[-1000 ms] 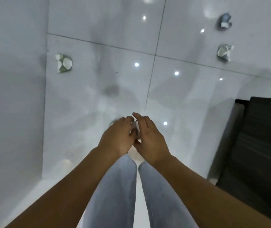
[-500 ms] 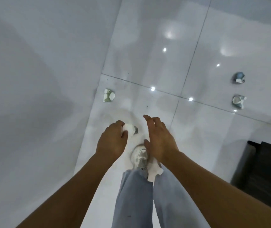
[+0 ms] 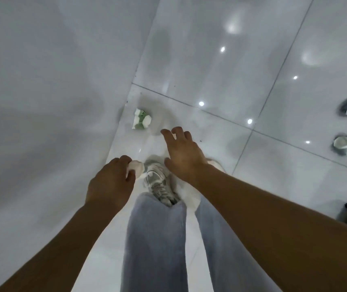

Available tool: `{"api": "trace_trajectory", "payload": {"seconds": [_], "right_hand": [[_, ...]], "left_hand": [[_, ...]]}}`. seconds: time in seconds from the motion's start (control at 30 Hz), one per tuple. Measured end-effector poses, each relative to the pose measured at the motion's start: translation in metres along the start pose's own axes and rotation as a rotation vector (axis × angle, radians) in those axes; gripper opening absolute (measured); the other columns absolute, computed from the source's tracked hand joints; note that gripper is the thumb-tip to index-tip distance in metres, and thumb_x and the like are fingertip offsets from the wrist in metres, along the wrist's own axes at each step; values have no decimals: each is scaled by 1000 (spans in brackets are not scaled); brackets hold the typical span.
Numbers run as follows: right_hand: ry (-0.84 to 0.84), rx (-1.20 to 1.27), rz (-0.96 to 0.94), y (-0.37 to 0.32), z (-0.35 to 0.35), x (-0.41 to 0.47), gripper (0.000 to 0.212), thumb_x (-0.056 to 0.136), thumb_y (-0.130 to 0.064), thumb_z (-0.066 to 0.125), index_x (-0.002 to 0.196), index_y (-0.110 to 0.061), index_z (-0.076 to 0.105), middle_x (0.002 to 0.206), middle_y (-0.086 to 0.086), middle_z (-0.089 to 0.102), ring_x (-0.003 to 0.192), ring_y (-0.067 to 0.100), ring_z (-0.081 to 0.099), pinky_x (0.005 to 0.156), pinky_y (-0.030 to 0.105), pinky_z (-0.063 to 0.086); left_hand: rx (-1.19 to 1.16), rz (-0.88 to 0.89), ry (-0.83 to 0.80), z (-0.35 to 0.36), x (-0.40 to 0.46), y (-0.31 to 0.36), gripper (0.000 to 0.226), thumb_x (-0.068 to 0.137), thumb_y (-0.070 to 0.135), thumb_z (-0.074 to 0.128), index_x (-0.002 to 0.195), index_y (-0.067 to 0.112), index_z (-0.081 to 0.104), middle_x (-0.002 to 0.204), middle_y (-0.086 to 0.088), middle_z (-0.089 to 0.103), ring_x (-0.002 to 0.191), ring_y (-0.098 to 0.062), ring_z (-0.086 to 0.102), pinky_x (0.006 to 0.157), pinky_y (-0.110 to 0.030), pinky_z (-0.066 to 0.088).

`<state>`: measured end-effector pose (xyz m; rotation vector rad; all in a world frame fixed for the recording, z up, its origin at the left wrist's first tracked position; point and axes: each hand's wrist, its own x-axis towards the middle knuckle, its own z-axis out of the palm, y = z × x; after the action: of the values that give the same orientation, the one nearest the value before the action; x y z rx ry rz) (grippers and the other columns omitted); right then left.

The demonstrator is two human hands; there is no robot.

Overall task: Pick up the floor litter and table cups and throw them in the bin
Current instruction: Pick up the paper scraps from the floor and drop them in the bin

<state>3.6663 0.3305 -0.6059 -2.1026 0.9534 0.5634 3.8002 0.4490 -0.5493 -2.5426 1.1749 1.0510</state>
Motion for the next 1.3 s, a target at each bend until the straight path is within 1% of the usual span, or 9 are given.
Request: {"api": "trace_trajectory", "payload": {"seconds": [0.2, 0.3, 0.43, 0.6, 0.73, 0.87, 1.0, 1.13, 1.3], "right_hand": [[32, 10, -5, -1, 75, 123, 70, 83, -17, 64, 143, -19, 28, 140, 13, 30, 121, 34, 37, 92, 43, 45], [60, -72, -67, -9, 109, 185, 78, 81, -12, 66, 146, -24, 24, 150, 15, 20, 131, 39, 28, 102, 47, 40], [33, -223, -115, -18, 138, 245, 86, 78, -14, 70, 148, -33, 22, 156, 14, 3, 139, 46, 10, 109, 56, 27], [44, -275, -140, -6, 153, 256, 73, 78, -18, 72, 141, -28, 38, 153, 13, 14, 136, 42, 17, 105, 52, 32], [23, -187, -89, 7, 142, 221, 62, 81, -16, 70, 136, -24, 43, 149, 15, 19, 130, 41, 27, 101, 49, 38], [5, -105, 0, 15, 98, 149, 55, 82, -12, 66, 132, -24, 45, 147, 14, 20, 125, 38, 32, 96, 45, 43], [-17, 37, 162, 21, 21, 51, 49, 85, -12, 61, 131, -23, 44, 151, 11, 13, 126, 35, 30, 93, 41, 45], [73, 161, 293, 23, -73, -57, 47, 87, -18, 60, 131, -26, 44, 151, 9, 13, 125, 32, 33, 89, 39, 48], [254, 276, 423, 27, -176, -186, 49, 85, -22, 62, 131, -27, 45, 149, 7, 17, 124, 31, 33, 83, 39, 50]], "left_hand": [[63, -8, 30, 66, 73, -48, 22, 94, 31, 53, 111, 19, 56, 96, 1, 64, 76, -12, 56, 70, -29, 48], [57, -6, -12, 90, 108, -74, 27, 90, 28, 59, 113, 14, 59, 97, -5, 67, 80, -19, 62, 73, -35, 52], [88, 81, -15, 112, 142, -105, 30, 80, 14, 72, 106, 2, 64, 88, -16, 70, 75, -32, 68, 67, -44, 56], [51, 88, 14, 116, 164, -117, 28, 82, 12, 70, 107, 1, 65, 86, -16, 69, 75, -33, 67, 66, -45, 57], [62, 101, 45, 106, 157, -99, 24, 88, 17, 64, 110, 6, 63, 93, -12, 68, 80, -30, 65, 69, -37, 52], [73, 85, -2, 70, 129, -61, 21, 95, 28, 51, 112, 17, 56, 99, -2, 63, 83, -20, 59, 72, -33, 48], [140, 254, -73, 7, 83, -5, 17, 96, 30, 47, 110, 24, 53, 99, 7, 61, 79, -10, 51, 68, -24, 39], [160, 419, -153, -73, 36, 71, 21, 96, 30, 47, 115, 23, 54, 107, 2, 61, 94, -18, 58, 76, -32, 48], [205, 650, -122, -158, -37, 182, 21, 94, 26, 50, 113, 18, 55, 105, -4, 61, 94, -26, 59, 75, -34, 46]]}}
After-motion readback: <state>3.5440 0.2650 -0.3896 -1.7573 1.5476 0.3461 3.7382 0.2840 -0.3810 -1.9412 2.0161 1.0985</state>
